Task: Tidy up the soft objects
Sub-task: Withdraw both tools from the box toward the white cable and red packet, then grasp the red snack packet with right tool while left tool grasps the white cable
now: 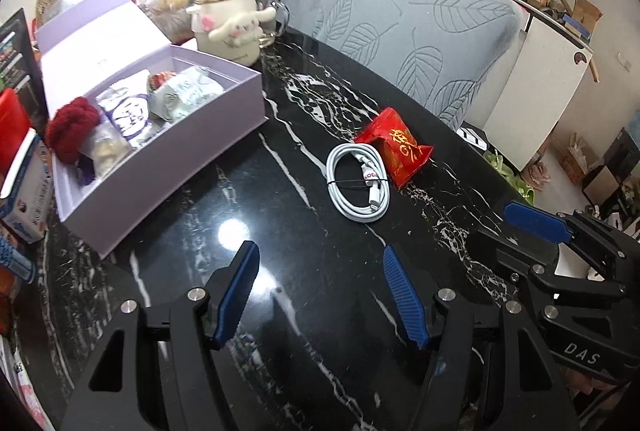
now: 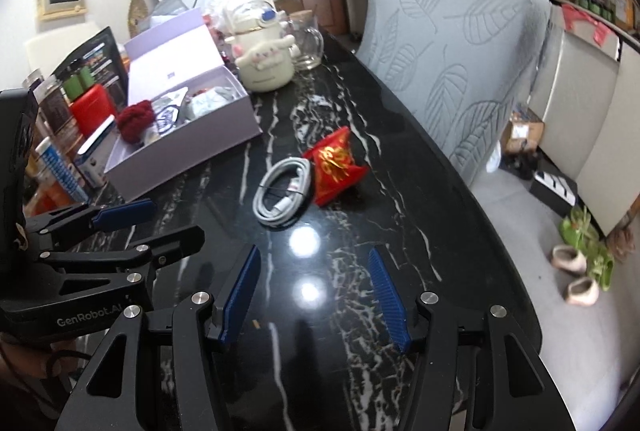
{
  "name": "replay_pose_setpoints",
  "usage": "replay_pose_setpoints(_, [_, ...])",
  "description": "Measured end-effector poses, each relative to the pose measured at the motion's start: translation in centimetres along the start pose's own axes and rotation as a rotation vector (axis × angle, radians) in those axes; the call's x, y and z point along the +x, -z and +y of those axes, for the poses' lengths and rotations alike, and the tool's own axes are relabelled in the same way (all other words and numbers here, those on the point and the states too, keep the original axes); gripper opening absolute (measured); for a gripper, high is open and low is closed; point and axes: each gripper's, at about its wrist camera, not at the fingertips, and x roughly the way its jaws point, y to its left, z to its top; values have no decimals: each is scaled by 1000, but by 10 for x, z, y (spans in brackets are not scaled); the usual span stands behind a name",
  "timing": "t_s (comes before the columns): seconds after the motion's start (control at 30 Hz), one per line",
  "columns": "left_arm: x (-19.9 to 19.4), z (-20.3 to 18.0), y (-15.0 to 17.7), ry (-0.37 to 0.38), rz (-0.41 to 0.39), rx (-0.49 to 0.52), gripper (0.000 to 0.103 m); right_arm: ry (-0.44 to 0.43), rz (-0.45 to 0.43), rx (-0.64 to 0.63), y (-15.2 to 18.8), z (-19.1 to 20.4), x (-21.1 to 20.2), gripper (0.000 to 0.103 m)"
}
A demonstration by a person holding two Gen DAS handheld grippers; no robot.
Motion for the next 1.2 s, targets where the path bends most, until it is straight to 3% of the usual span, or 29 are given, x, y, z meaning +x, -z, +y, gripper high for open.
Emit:
replay_pose_setpoints(0.77, [74,-12,-41,113,120,17,64,-10,74,44,-32,-47,51,57])
replay_pose_setpoints(1.2, [79,24,-50,72,121,2,64,-59,107,20,-58,-37,82,66])
